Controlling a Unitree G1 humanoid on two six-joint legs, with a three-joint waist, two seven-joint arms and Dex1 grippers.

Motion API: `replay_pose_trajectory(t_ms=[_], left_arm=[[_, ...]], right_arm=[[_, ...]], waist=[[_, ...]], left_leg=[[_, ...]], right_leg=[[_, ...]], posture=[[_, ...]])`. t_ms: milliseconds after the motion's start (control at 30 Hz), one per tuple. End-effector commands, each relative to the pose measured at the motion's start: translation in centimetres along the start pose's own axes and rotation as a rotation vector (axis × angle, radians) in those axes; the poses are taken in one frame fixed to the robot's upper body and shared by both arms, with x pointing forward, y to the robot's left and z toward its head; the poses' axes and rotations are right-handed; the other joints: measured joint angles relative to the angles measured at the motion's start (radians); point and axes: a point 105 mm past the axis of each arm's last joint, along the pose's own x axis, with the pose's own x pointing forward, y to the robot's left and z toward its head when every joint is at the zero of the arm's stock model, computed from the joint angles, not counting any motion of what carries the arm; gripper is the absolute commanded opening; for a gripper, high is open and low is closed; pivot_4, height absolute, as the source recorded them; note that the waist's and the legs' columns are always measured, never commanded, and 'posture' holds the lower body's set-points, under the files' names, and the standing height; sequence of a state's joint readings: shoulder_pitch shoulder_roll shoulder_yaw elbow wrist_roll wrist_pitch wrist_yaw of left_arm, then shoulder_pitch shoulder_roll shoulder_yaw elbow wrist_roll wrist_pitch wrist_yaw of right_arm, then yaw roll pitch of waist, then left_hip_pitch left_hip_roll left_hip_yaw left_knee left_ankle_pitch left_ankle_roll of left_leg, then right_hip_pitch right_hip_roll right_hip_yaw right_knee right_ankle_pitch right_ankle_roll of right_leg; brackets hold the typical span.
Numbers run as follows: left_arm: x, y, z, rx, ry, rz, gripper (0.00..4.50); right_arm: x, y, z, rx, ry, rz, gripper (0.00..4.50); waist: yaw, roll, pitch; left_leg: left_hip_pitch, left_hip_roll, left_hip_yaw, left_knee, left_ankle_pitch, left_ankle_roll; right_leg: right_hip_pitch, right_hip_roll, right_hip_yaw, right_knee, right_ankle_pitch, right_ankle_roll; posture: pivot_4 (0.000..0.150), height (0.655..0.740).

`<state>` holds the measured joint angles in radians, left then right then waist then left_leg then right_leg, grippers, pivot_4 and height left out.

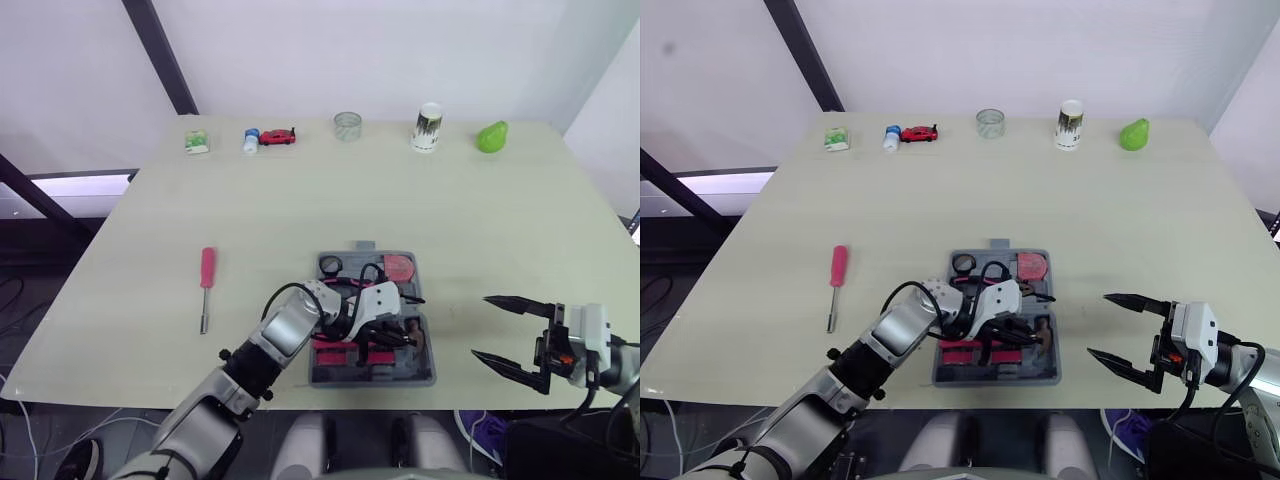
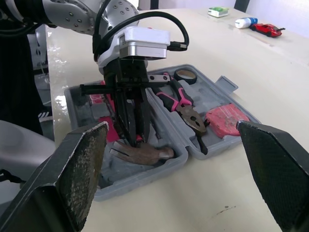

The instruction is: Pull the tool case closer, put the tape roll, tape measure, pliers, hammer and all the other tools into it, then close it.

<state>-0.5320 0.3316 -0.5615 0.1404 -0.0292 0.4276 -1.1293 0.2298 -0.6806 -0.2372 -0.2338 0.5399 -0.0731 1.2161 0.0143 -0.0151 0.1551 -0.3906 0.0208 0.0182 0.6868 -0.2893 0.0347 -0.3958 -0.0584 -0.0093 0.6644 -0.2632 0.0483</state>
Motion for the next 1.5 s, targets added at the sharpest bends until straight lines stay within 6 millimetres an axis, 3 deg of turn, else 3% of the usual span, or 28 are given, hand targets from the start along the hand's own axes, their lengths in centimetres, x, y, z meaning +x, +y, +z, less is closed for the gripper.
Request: replay_pose_trajectory(t_ms=[33,500,767,1133,1200,1233,1367,1500], left_arm=[[0.1,-0.1,-0.1,0.019,0.018,-0.012,0.01],[-1.2,-0.2,3.0,0.158,-0.042,0.026,0.01],[-1.1,0.6,1.5,0.213,0.086,0.076,0.01],[-0.6,0.8,1.3,0.244,0.114,0.074,0.01],[-0.6,0.8,1.4,0.244,0.115,0.075,1.0],[-0.6,0.8,1.4,0.247,0.114,0.077,1.16],[-0.7,0.9,1.6,0.253,0.108,0.089,2.94],[-1.0,0.8,1.8,0.253,0.1,0.089,2.94]], right_arm=[[-0.4,-0.4,0.9,-0.046,-0.016,-0.012,4.5],[-0.3,-0.4,0.9,-0.048,-0.02,-0.015,4.5],[-0.1,-0.5,1.0,-0.052,-0.027,-0.011,4.5],[-0.2,-0.4,1.0,-0.054,-0.027,-0.019,4.5],[-0.1,-0.3,0.9,-0.051,-0.029,-0.018,4.5],[-0.1,-0.2,0.9,-0.05,-0.029,-0.018,4.5],[-0.1,-0.2,0.9,-0.049,-0.031,-0.018,4.5],[-0.1,-0.2,0.9,-0.049,-0.03,-0.018,4.5]], waist=[[0.0,0.0,0.0],[0.0,0.0,0.0],[-0.001,0.0,0.0],[0.001,0.0,0.0],[0.001,0.0,0.0],[0.001,0.0,0.0],[0.0,0.0,0.0],[0.0,0.0,0.0]], left_leg=[[0.0,0.0,0.0,0.0,0.0,0.0],[0.0,0.0,0.0,0.0,0.0,0.0],[0.0,0.0,0.0,0.0,0.0,0.0],[0.0,0.0,0.0,0.0,0.0,0.0],[0.0,0.0,0.0,0.0,0.0,0.0],[0.0,0.0,0.0,0.0,0.0,0.0],[0.0,0.0,0.0,0.0,0.0,0.0],[0.0,0.0,0.0,0.0,0.0,0.0]], right_leg=[[0.0,0.0,0.0,0.0,0.0,0.0],[0.0,0.0,0.0,0.0,0.0,0.0],[0.0,0.0,0.0,0.0,0.0,0.0],[0.0,0.0,0.0,0.0,0.0,0.0],[0.0,0.0,0.0,0.0,0.0,0.0],[0.0,0.0,0.0,0.0,0.0,0.0],[0.0,0.0,0.0,0.0,0.0,0.0],[0.0,0.0,0.0,0.0,0.0,0.0]], posture=[[0.15,0.74],[0.15,0.74],[0.15,0.74],[0.15,0.74],[0.15,0.74],[0.15,0.74],[0.15,0.74],[0.15,0.74]])
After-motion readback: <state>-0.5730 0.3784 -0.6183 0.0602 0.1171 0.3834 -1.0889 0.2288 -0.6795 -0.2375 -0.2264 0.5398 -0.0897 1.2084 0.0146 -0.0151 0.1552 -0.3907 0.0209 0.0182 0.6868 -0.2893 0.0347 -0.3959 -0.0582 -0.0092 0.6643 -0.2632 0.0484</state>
